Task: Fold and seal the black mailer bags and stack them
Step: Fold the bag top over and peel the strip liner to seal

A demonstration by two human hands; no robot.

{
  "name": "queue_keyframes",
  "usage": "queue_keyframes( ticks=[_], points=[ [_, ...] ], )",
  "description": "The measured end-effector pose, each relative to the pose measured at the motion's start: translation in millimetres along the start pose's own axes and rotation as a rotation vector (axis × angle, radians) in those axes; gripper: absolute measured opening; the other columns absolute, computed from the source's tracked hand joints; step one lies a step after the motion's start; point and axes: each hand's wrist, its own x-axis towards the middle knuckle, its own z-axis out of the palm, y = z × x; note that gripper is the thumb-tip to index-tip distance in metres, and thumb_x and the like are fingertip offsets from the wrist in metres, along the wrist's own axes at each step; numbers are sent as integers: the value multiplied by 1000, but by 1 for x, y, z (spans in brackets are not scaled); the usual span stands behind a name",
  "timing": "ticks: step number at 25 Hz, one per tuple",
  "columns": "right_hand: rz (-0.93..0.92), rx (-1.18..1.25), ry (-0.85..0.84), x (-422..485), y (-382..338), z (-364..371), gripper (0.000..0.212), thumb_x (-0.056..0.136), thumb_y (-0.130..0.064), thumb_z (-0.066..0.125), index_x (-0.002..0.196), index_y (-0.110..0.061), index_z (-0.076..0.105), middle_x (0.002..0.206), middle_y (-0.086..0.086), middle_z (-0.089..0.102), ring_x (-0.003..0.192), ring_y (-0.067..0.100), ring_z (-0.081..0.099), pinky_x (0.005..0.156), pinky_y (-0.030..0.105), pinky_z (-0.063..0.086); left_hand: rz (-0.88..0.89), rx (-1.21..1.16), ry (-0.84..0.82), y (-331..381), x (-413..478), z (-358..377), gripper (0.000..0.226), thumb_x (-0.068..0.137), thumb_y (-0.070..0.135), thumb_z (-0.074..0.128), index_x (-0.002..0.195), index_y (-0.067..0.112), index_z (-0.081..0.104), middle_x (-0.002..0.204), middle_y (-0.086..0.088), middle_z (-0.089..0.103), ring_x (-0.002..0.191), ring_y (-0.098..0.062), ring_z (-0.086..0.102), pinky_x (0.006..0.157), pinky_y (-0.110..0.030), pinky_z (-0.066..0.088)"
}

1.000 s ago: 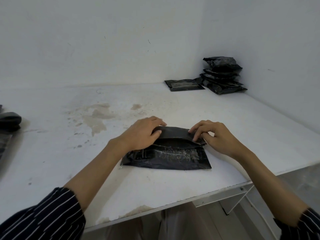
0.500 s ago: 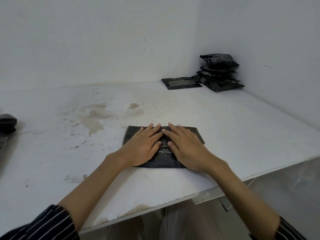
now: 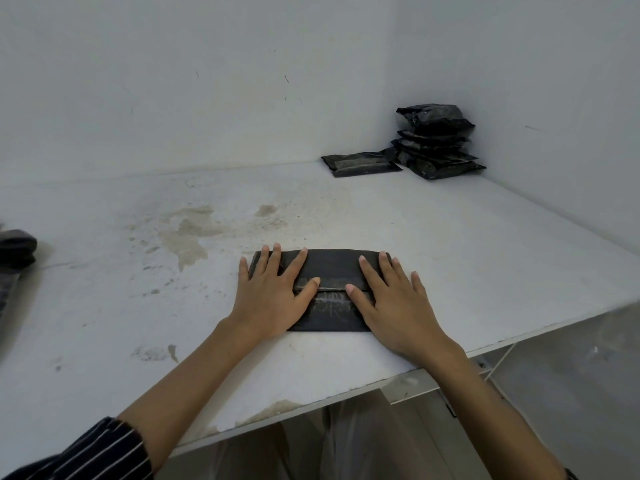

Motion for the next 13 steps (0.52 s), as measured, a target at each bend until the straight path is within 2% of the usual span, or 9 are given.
queue_keyframes(
  ticks=[4,9,13],
  points=[
    [-4,59,85,-3,10,-2,58,100,-48,21,152,-24,10,161,4,2,148,19,-1,120,39,0,32,-106,11,6,1,-2,53,100,42,22,150,29,9,159,-8,3,146,-23,-5,118,-46,-3],
    [71,120,261,1,44,-11,52,99,-43,35,143,-16,37,154,8,29,141,22,27,116,36,19,186,-282,64,33,17,-3,44,101,31,33,143,22,33,152,-6,26,142,-21,18,116,-46,3],
    [110,92,390,7,80,-22,40,96,-40,47,125,-14,55,128,4,56,115,23,51,101,35,34,265,-247,124,72,38,7,38,100,28,35,137,26,44,146,-4,35,138,-18,28,113,-52,-11]
  ],
)
